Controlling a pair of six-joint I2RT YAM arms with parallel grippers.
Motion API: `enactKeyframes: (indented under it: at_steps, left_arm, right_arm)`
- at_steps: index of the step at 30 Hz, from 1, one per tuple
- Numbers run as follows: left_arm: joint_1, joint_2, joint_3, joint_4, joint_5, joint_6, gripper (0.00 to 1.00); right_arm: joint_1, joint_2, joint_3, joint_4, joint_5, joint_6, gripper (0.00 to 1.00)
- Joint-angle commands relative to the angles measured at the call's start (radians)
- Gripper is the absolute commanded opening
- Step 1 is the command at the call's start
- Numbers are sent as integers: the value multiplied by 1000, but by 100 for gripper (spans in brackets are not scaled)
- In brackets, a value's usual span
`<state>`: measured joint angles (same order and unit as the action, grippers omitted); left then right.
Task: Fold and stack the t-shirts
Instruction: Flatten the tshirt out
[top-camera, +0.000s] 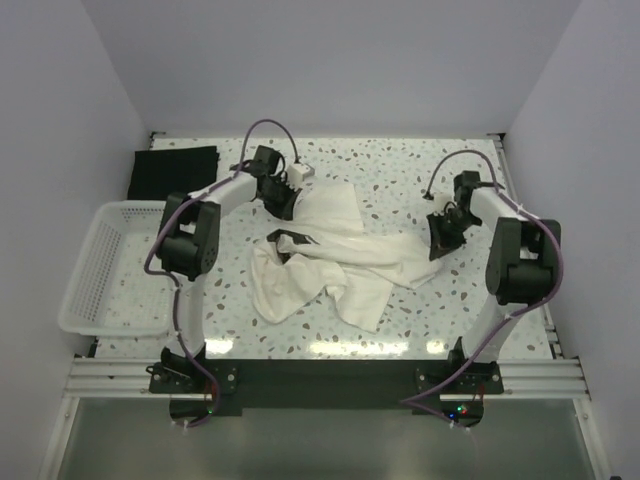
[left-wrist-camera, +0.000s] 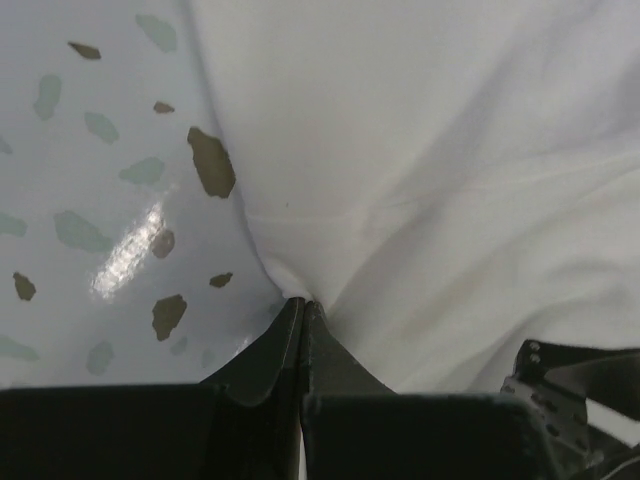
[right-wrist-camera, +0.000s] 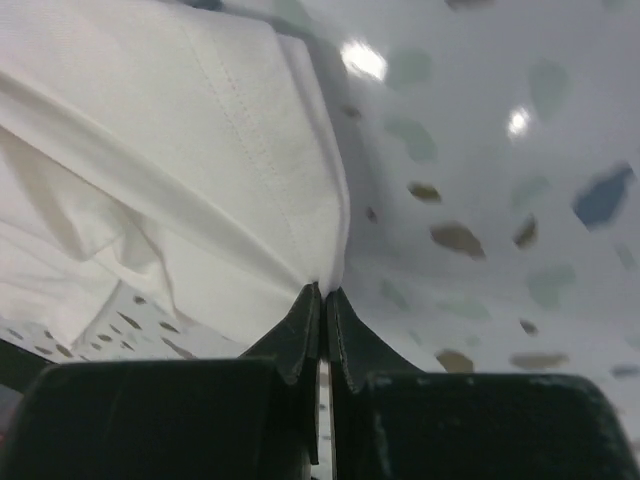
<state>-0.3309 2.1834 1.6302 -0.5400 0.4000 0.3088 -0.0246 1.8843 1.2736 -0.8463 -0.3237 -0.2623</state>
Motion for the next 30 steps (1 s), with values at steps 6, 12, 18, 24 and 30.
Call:
enactKeyframes:
  at_steps: [6, 12, 18, 24, 30]
  left_arm:
    - [53, -123, -208, -74, -105, 102, 0]
    - [98, -163, -257, -83, -214, 67, 0]
    - [121, -221, -196, -149, 51, 167, 17]
    - [92, -118, 81, -126, 128, 161, 43]
    - [41, 106, 362, -153, -16, 95, 47]
  right_arm:
    - [-77, -226, -151, -155, 250, -219, 0]
    - [-126, -231, -138, -168, 287, -253, 0]
    - [-124, -136, -30, -278, 102, -253, 3]
    - [-124, -94, 73, -338, 20, -233, 4]
    - [-126, -68, 136, -370, 14, -232, 1]
